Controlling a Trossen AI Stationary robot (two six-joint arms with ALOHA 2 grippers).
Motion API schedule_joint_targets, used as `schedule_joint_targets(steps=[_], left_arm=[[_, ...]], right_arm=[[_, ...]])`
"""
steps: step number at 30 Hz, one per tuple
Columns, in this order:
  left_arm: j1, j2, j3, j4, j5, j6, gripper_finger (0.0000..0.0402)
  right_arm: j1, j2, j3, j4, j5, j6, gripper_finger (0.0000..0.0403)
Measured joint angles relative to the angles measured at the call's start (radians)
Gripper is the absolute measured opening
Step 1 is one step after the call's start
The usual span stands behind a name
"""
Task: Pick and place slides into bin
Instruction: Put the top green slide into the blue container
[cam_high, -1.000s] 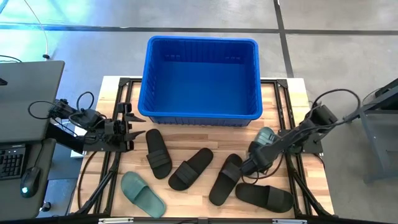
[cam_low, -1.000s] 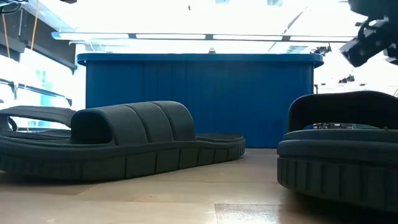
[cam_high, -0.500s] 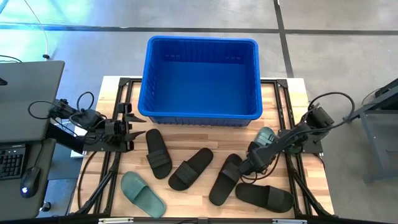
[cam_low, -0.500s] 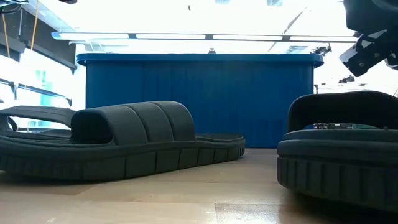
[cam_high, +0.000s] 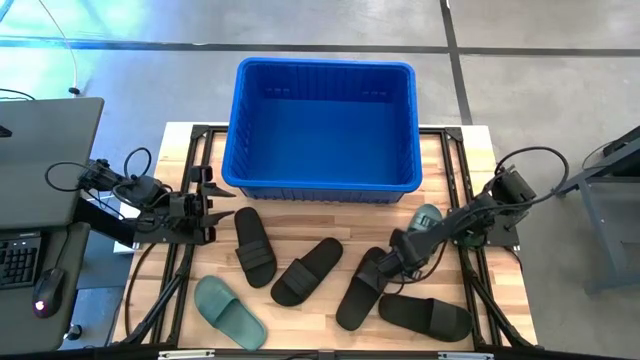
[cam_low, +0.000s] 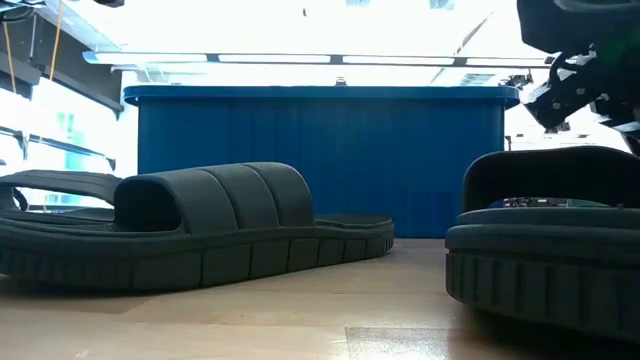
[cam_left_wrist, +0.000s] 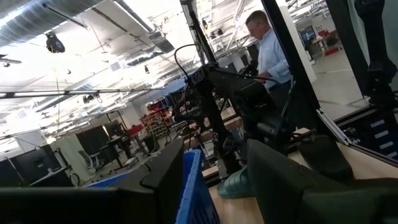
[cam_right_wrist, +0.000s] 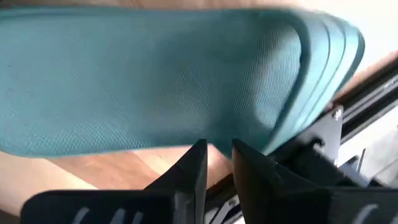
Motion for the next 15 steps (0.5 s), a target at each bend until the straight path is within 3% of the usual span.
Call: schedule_joint_targets(steps=[6,15], left_arm=[[0.0,0.0,0.0,-0.014,0.0,0.0,0.0161],[0.0,0.0,0.0,-0.024,0.0,-0.001,0.0161]], right_arm=[[0.001,-0.001,0.0,-0.029,-0.009,-0.046,0.0088],[-0.001,-0.001,0.0,-0.072,0.013,-0.078,0.0153]])
